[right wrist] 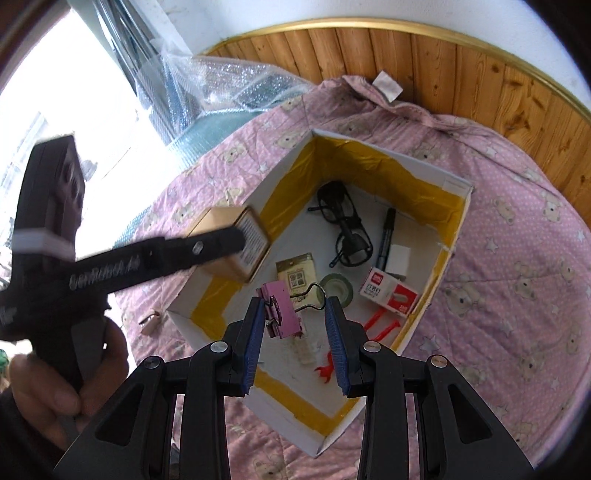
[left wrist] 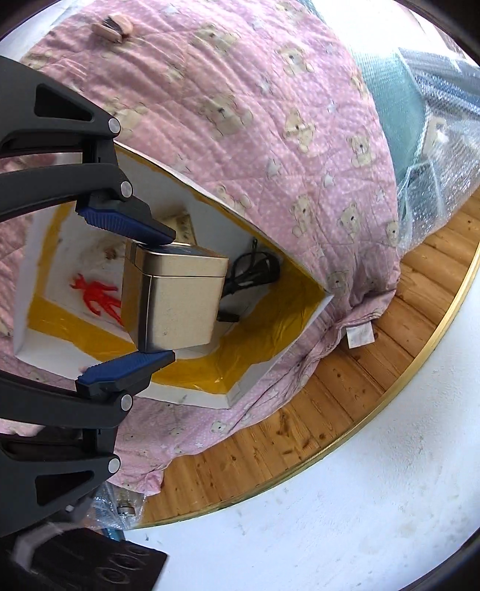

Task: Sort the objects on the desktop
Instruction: 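Open both tools to drop the gold box and clip into the box, then withdraw both open tools above the filled box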

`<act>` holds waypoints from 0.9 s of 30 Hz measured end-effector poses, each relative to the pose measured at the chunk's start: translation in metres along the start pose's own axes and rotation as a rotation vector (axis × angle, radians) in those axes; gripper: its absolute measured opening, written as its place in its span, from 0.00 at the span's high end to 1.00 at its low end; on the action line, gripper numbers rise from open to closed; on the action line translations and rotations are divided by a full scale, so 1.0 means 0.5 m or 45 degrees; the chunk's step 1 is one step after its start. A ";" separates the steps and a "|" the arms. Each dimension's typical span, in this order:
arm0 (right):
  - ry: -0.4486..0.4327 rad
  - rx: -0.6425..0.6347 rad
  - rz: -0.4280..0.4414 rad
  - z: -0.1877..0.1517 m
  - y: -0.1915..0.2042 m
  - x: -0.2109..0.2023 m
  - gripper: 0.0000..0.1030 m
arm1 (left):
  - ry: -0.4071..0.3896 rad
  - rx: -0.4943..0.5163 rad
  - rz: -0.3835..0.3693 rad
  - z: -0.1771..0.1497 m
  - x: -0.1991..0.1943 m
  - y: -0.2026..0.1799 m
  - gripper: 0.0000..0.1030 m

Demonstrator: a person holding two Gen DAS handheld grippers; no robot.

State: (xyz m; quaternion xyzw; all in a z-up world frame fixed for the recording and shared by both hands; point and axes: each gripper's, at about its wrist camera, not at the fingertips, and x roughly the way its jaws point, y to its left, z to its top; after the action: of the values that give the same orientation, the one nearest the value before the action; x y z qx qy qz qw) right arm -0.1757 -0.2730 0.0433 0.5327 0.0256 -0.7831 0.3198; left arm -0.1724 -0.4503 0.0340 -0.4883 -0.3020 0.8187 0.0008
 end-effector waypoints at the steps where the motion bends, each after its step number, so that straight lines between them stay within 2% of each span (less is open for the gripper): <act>1: 0.013 0.002 0.004 0.000 -0.003 0.010 0.66 | 0.011 0.007 0.001 0.012 0.017 -0.005 0.43; 4: 0.049 -0.009 0.018 -0.003 -0.011 0.040 0.64 | 0.049 0.039 -0.018 0.043 0.071 -0.018 0.43; 6: 0.064 0.010 0.001 -0.005 -0.025 0.056 0.54 | 0.077 0.061 0.009 0.057 0.107 -0.024 0.40; 7: 0.072 0.033 0.015 -0.005 -0.034 0.061 0.54 | 0.098 0.066 0.022 0.061 0.124 -0.025 0.36; 11: 0.097 0.097 0.029 -0.016 -0.072 0.067 0.54 | 0.122 0.033 0.031 0.063 0.146 -0.014 0.36; 16: 0.122 0.116 0.048 -0.037 -0.091 0.058 0.54 | 0.126 0.035 0.064 0.039 0.126 -0.001 0.35; 20: 0.131 0.075 0.042 -0.051 -0.077 0.043 0.52 | 0.128 0.060 0.091 0.008 0.094 0.005 0.35; 27: 0.145 0.034 0.025 -0.077 -0.039 0.024 0.50 | 0.168 0.073 0.084 -0.063 0.050 -0.001 0.35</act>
State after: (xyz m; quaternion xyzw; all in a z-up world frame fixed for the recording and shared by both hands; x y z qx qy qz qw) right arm -0.1573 -0.2485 0.0105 0.5809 0.0282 -0.7486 0.3184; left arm -0.1604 -0.4268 0.0036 -0.5507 -0.2613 0.7927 0.0076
